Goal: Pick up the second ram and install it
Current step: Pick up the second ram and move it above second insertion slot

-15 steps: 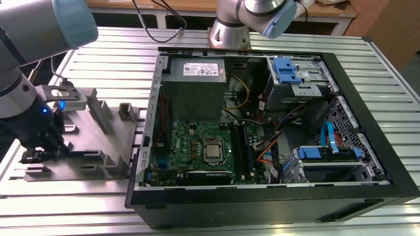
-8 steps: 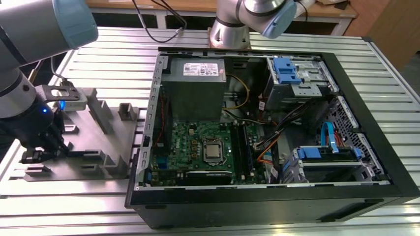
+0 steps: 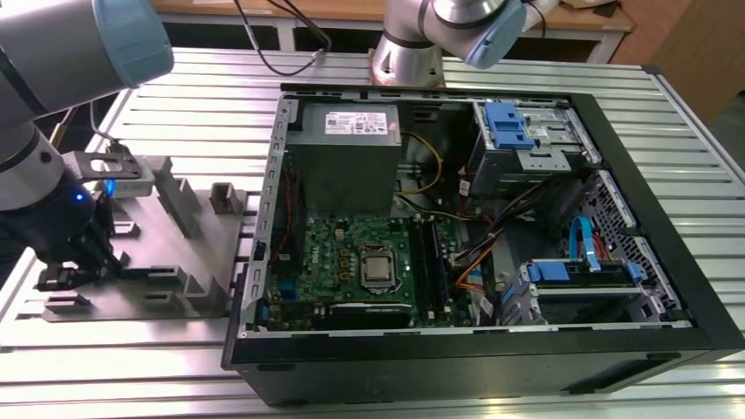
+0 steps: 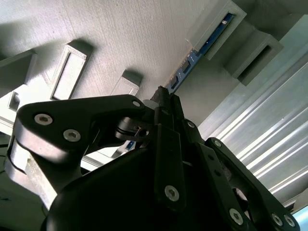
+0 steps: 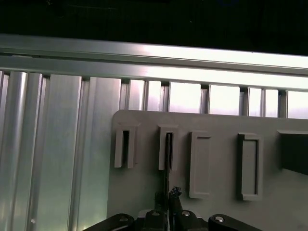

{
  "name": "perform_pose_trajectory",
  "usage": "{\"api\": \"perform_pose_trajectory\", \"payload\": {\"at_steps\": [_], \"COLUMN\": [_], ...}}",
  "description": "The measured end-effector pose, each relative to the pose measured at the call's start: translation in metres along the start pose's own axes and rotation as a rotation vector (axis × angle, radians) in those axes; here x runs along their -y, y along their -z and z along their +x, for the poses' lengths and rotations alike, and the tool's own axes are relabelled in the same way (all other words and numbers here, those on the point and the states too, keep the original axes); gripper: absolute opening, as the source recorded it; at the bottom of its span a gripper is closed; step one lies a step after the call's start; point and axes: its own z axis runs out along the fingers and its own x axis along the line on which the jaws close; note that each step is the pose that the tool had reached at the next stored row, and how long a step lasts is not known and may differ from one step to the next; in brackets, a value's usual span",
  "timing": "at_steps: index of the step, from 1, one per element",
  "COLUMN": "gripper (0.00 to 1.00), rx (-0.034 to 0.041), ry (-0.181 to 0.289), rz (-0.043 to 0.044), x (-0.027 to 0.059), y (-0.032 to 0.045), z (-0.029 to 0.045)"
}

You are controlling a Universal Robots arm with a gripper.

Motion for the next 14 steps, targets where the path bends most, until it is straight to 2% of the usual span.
{"api": "perform_pose_trajectory", "payload": {"at_steps": [14], "gripper": [0.1], "rx": [0.0002], "ry": [0.0], "rz": [-0.0002], "x": [0.0], "y": [0.0002], "z": [0.0002]}}
